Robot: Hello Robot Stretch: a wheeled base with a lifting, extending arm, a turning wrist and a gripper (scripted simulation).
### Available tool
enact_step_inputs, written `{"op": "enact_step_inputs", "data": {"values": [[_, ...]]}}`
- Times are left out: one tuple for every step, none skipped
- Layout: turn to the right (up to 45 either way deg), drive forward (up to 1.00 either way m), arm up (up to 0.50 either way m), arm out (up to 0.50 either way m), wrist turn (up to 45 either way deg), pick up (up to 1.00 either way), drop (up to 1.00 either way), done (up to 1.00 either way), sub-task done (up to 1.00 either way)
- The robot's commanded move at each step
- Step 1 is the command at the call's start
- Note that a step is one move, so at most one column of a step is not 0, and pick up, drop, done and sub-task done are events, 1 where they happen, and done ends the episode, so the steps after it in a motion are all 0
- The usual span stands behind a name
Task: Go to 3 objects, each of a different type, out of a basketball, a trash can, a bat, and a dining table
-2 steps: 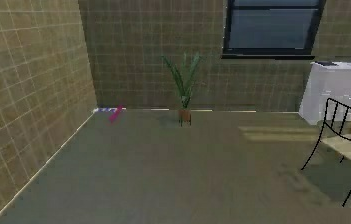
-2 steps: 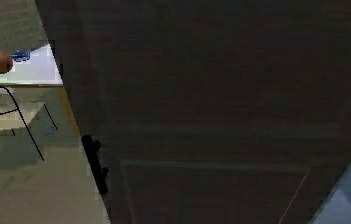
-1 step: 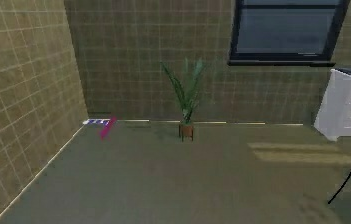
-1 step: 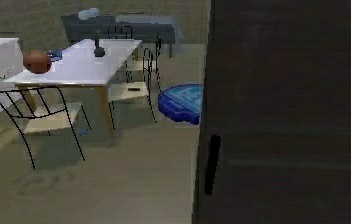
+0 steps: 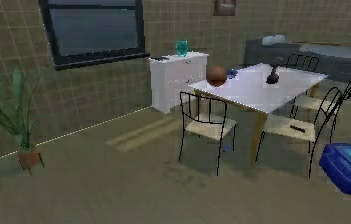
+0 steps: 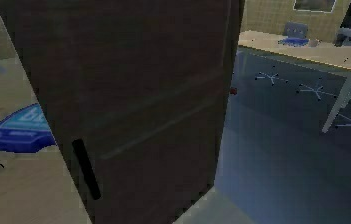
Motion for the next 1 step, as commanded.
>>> {"op": "enact_step_inputs", "data": {"values": [[27.0,0.00,0.00,0.00,0.0,0.00,0.00,0.00,0.00]]}}
